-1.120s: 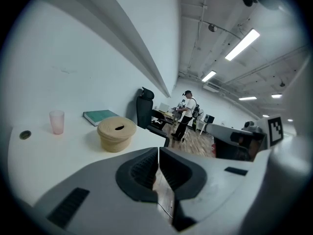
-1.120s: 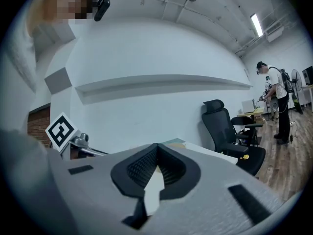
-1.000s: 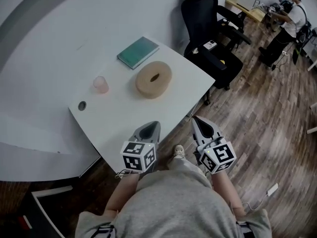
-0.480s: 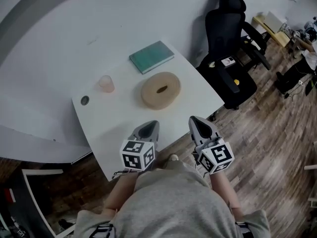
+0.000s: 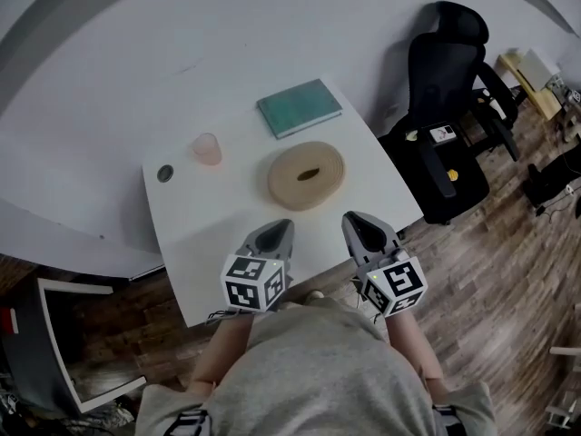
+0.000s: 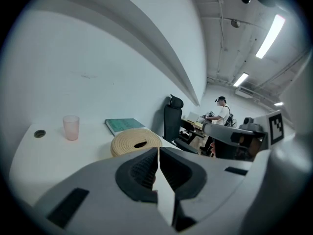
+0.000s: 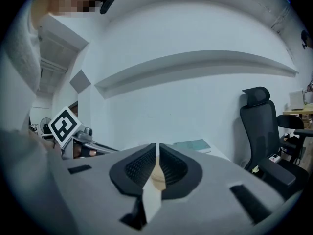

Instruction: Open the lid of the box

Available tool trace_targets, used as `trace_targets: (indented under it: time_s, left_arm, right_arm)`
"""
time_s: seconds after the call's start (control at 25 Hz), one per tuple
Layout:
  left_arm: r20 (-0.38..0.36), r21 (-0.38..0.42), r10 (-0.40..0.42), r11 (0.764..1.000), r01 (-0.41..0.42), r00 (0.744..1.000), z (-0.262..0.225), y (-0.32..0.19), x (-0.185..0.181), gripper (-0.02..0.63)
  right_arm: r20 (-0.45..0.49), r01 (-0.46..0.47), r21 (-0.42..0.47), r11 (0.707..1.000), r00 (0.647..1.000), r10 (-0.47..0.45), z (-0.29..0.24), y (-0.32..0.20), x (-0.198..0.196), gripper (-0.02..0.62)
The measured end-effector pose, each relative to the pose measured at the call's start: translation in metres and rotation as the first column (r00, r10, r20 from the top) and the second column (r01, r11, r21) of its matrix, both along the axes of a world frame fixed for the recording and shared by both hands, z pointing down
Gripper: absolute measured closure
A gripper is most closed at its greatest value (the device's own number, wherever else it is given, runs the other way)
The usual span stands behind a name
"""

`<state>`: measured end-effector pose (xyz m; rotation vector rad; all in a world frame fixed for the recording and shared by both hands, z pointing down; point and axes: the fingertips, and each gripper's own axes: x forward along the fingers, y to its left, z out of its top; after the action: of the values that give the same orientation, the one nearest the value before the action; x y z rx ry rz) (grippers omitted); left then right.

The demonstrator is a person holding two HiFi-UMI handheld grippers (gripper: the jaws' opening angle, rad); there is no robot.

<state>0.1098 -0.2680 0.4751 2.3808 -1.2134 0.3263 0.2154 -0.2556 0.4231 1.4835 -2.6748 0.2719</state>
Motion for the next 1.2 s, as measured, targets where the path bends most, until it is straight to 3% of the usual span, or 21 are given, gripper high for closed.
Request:
trace_targets:
  time_s: [0.28, 0.64, 1.2]
  left_arm:
    - [0.007, 0.003, -0.067, 0.998, 0.067, 0.998, 0.006, -0.009, -0.009, 0.59]
    - [0.027, -0.034, -0.125, 0.991, 0.126, 0.992, 0.025, -0.012, -0.018, 0.511]
    - [0.081, -0.107, -0.093, 0.989, 0.101, 0.992, 0.073, -0.025, -0.024, 0.425]
  right_arm:
    - [-0.029, 0.08, -0.017, 0.997, 0.996, -0.08, 0.012, -0.02, -0.009, 0.528]
    - [-0.08, 0.195, -0.048, 0.98, 0.977, -0.198, 0.029, -0.036, -0.026, 0.465]
    - [-0.278, 0.285, -0.106, 0.953, 0.911, -0.304, 0.069, -0.058, -0.05, 0.36]
